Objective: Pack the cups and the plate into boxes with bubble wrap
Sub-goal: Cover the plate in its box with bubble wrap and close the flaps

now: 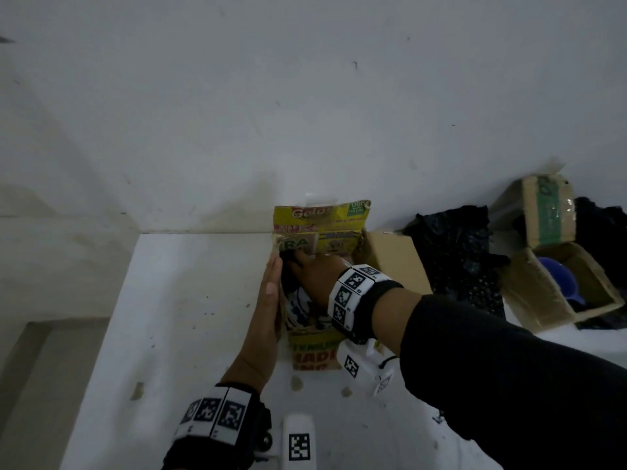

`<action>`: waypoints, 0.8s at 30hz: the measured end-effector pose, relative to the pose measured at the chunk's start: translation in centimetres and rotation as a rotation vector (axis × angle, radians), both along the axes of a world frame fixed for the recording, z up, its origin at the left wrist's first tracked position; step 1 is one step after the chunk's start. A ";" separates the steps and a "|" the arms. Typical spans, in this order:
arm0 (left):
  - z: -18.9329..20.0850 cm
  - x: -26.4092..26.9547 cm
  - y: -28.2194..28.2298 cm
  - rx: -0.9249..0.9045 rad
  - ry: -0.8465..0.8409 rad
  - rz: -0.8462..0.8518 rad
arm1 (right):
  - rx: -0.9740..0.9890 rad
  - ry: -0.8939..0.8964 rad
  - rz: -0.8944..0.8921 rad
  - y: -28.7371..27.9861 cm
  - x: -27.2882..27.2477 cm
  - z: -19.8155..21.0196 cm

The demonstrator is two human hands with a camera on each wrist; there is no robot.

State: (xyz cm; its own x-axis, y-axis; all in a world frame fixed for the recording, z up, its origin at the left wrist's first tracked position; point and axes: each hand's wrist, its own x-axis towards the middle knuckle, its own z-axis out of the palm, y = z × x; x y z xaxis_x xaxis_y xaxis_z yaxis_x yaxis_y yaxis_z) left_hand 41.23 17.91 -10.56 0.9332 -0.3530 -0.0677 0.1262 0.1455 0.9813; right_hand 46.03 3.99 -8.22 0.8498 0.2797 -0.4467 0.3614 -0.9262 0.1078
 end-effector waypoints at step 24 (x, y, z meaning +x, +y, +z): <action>-0.5 0.2 -0.4 -0.018 0.002 0.001 | 0.056 0.033 -0.033 -0.3 0.5 -1.2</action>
State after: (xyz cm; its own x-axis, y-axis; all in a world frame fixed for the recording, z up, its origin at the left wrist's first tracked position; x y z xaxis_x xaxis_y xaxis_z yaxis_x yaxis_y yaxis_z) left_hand 41.42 17.47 -11.03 0.9333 -0.3535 -0.0635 0.1282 0.1628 0.9783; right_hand 46.58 3.72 -9.42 0.8441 0.2770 -0.4591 0.3327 -0.9420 0.0435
